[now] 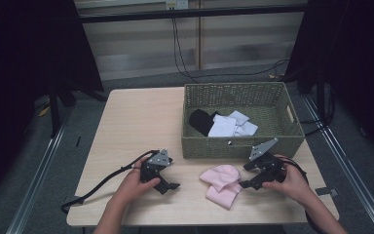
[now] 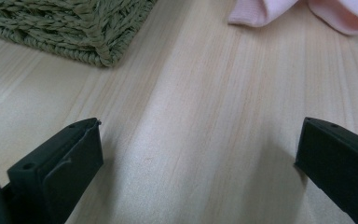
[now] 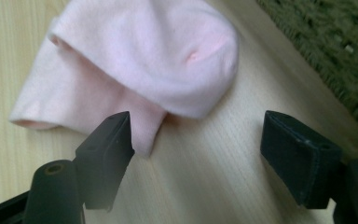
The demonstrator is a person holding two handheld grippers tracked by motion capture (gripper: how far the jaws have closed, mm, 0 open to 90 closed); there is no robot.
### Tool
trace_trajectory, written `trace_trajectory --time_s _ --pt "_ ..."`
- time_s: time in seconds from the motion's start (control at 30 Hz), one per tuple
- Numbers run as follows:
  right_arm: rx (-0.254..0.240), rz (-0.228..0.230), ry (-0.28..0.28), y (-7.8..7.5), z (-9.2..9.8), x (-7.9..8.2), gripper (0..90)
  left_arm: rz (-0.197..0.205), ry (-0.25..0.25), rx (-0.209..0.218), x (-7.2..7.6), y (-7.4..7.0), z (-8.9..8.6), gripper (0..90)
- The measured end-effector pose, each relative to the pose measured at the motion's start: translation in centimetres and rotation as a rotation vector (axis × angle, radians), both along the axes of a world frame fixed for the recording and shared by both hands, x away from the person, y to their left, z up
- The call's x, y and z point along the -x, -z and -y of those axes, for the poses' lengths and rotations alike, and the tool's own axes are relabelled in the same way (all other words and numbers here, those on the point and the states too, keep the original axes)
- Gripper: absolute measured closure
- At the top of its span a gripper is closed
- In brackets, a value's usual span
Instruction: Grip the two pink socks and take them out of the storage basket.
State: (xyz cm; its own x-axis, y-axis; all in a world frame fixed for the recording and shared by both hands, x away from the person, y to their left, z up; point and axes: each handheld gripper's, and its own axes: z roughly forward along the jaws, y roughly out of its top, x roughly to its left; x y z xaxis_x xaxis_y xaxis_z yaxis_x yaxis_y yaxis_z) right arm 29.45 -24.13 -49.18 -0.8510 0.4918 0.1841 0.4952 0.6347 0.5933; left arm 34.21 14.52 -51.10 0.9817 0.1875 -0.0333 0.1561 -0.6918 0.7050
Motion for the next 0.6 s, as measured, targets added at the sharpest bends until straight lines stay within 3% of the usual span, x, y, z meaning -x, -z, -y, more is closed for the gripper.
trace_trajectory --time_s 0.13,0.17,0.27,0.3,0.47,0.6 --pt "-0.022 0.034 0.003 0.3 0.3 0.3 24.1 0.0 0.0 -0.001 0.0 0.0 0.0 0.0" --pt "-0.008 0.063 -0.004 0.4 0.3 0.6 23.6 0.0 0.0 0.0 0.0 0.0 0.0 0.0" --pt "-0.021 0.091 -0.009 0.6 0.3 0.9 22.7 0.0 0.0 0.0 0.0 0.0 0.0 0.0" --pt "-0.023 0.127 -0.02 0.8 0.4 1.1 22.4 0.001 0.002 -0.003 0.0 0.0 0.0 0.0" --pt "-0.02 0.167 -0.024 1.1 0.4 1.5 21.7 0.002 0.002 -0.003 0.0 0.0 0.0 0.0" --pt "-0.019 0.172 -0.019 1.1 0.4 1.6 21.7 0.0 -0.001 0.0 0.0 0.0 0.0 0.0"
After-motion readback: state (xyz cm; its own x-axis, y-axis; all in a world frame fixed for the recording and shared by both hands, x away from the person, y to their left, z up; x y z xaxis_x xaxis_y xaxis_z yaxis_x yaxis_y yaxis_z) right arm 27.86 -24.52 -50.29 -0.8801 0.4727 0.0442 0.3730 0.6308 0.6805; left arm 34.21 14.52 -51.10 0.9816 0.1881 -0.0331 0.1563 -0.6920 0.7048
